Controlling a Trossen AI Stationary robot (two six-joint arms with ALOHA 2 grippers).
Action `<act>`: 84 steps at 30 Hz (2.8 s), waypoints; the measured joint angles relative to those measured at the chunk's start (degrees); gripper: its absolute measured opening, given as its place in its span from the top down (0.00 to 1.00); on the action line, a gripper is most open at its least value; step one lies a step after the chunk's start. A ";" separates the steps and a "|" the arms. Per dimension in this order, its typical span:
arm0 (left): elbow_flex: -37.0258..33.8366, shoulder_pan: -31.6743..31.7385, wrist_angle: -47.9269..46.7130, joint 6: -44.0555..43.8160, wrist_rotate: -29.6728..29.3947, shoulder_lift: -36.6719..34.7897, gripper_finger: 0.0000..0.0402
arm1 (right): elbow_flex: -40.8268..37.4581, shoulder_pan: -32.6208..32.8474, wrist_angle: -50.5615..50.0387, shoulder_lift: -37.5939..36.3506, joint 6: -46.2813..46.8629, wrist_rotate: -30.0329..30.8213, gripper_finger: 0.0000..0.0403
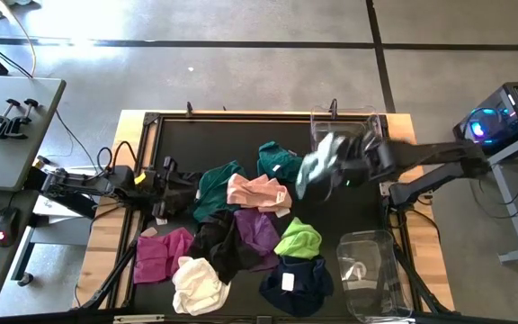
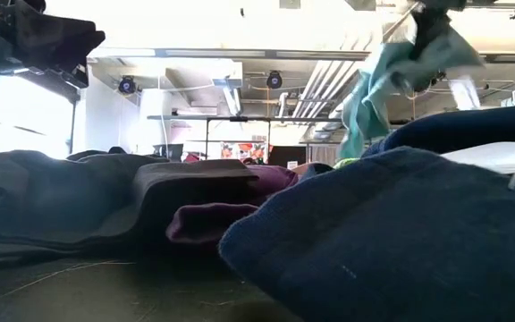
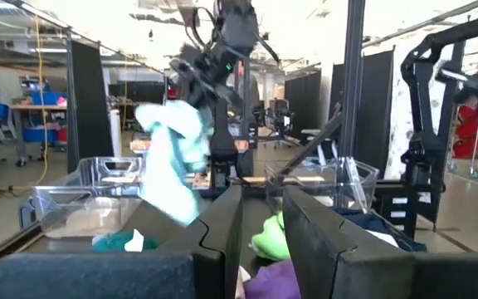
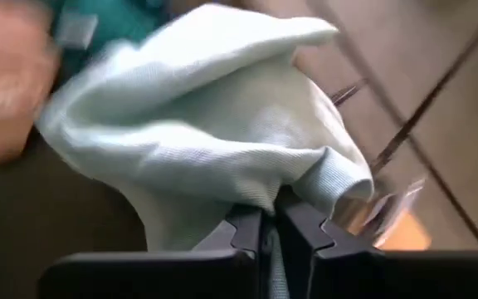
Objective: Sort towels by color in basket
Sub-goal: Put the blue towel into the top transparent bin, then put the dark blue towel into the bottom transparent bin
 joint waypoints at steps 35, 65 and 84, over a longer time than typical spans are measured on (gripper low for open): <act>0.00 -0.02 2.83 0.03 -0.19 0.20 0.81 | -2.30 -51.57 20.11 23.28 -60.71 -19.50 0.83; 0.00 0.00 2.95 0.05 -0.35 0.20 0.81 | -9.20 -56.53 36.23 23.31 -51.65 -24.13 0.66; 0.00 0.00 2.95 0.03 -0.41 0.20 0.81 | -6.16 -33.76 36.14 -0.58 -39.17 -24.23 0.68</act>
